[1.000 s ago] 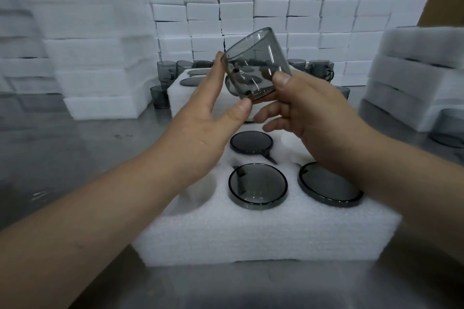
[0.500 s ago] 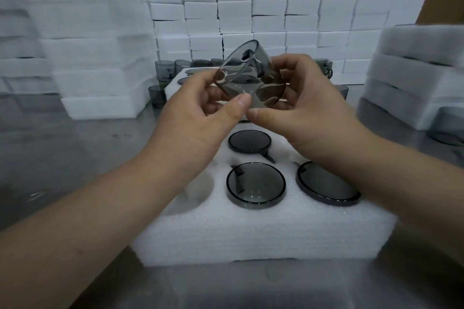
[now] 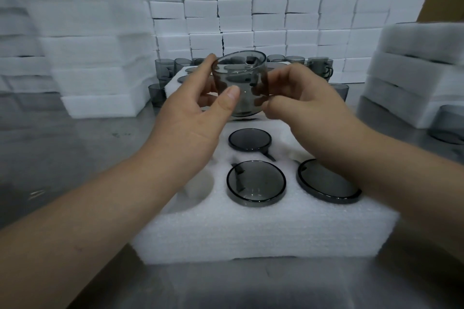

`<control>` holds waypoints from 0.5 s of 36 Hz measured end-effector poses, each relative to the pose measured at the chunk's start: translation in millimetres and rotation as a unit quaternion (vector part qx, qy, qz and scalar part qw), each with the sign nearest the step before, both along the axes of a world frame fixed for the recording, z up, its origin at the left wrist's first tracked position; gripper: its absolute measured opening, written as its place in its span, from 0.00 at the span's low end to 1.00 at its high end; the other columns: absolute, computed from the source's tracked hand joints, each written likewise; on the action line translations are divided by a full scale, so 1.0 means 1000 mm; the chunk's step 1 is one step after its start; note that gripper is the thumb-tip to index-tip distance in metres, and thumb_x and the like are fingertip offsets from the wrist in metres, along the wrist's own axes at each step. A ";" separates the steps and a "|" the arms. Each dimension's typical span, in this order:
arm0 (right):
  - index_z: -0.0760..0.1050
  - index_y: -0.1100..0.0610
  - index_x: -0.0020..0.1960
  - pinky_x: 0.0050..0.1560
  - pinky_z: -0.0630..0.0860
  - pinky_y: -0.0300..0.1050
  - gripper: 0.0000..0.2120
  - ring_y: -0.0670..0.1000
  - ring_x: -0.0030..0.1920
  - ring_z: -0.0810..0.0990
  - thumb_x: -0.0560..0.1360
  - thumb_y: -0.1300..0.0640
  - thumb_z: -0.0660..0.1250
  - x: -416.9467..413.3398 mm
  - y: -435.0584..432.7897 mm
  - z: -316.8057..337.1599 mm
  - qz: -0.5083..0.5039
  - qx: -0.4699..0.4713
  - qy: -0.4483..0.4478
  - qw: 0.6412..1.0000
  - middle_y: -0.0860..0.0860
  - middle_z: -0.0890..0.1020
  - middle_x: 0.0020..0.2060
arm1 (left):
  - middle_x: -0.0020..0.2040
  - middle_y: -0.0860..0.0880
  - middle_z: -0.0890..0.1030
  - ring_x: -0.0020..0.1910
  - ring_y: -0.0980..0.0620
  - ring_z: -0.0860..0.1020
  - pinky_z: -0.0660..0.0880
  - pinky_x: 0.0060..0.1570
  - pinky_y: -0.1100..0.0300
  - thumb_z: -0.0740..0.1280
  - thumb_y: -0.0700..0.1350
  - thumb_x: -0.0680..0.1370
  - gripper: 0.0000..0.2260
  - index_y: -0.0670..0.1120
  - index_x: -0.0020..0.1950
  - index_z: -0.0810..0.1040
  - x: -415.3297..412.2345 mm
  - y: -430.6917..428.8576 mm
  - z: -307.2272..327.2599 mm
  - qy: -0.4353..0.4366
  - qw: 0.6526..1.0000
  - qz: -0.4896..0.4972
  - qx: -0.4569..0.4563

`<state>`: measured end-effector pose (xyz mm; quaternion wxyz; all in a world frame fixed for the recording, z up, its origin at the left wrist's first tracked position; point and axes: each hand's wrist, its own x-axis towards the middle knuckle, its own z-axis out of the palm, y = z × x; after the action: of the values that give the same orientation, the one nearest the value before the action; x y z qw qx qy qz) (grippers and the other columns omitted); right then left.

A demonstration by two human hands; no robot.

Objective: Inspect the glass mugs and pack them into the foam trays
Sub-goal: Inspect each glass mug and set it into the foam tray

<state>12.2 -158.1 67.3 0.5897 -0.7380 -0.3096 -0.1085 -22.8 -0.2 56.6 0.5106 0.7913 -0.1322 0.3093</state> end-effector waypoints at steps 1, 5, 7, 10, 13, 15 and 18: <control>0.72 0.47 0.44 0.54 0.77 0.47 0.11 0.51 0.49 0.81 0.62 0.54 0.63 0.000 0.000 0.000 -0.008 0.001 -0.001 1.000 0.47 0.82 0.45 | 0.48 0.66 0.74 0.44 0.77 0.72 0.66 0.45 0.82 0.63 0.56 0.73 0.28 0.56 0.72 0.63 0.000 0.000 0.000 0.004 1.000 0.001 -0.004; 0.73 0.46 0.42 0.56 0.76 0.51 0.08 0.51 0.50 0.80 0.63 0.54 0.64 -0.001 0.000 0.001 -0.030 0.004 -0.007 1.000 0.48 0.81 0.46 | 0.55 0.61 0.76 0.48 0.71 0.74 0.70 0.58 0.67 0.60 0.52 0.77 0.24 0.57 0.73 0.60 0.000 -0.002 0.001 0.015 1.000 -0.003 -0.016; 0.73 0.46 0.42 0.55 0.76 0.51 0.07 0.51 0.50 0.80 0.66 0.56 0.67 -0.001 -0.001 0.001 -0.030 0.000 -0.015 0.999 0.49 0.82 0.46 | 0.64 0.53 0.75 0.58 0.63 0.74 0.68 0.65 0.59 0.59 0.52 0.77 0.24 0.58 0.74 0.59 -0.001 -0.002 0.000 0.017 1.000 -0.006 -0.025; 0.73 0.47 0.42 0.52 0.77 0.46 0.11 0.49 0.47 0.81 0.72 0.63 0.68 0.001 -0.001 0.000 -0.030 0.006 -0.025 0.999 0.49 0.82 0.44 | 0.67 0.55 0.73 0.65 0.58 0.71 0.66 0.68 0.54 0.56 0.55 0.72 0.29 0.59 0.74 0.58 -0.002 -0.003 0.001 0.028 0.999 -0.013 -0.045; 0.74 0.47 0.41 0.46 0.76 0.37 0.11 0.41 0.40 0.79 0.72 0.63 0.69 0.001 -0.002 0.000 -0.031 0.008 -0.036 0.999 0.44 0.80 0.38 | 0.59 0.66 0.73 0.64 0.60 0.71 0.66 0.68 0.53 0.57 0.57 0.71 0.30 0.58 0.74 0.59 -0.001 -0.003 0.001 0.039 0.997 -0.021 -0.057; 0.74 0.47 0.40 0.42 0.75 0.32 0.11 0.38 0.37 0.78 0.71 0.62 0.70 0.001 -0.002 0.000 -0.030 0.004 -0.044 0.999 0.43 0.79 0.36 | 0.59 0.66 0.73 0.62 0.63 0.72 0.67 0.66 0.55 0.58 0.59 0.70 0.32 0.57 0.74 0.58 0.000 -0.003 0.002 0.044 0.998 -0.021 -0.045; 0.73 0.48 0.40 0.44 0.75 0.35 0.10 0.42 0.38 0.78 0.70 0.61 0.71 0.000 -0.002 0.000 -0.026 0.006 -0.044 0.999 0.46 0.79 0.37 | 0.50 0.67 0.75 0.52 0.73 0.74 0.70 0.57 0.70 0.63 0.58 0.68 0.35 0.52 0.74 0.59 0.001 -0.003 0.002 0.043 0.998 -0.020 -0.032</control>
<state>12.6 -160.2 67.4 0.5771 -0.7367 -0.3149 -0.1581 -22.0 -3.1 59.1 0.5470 0.7842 -0.1164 0.2688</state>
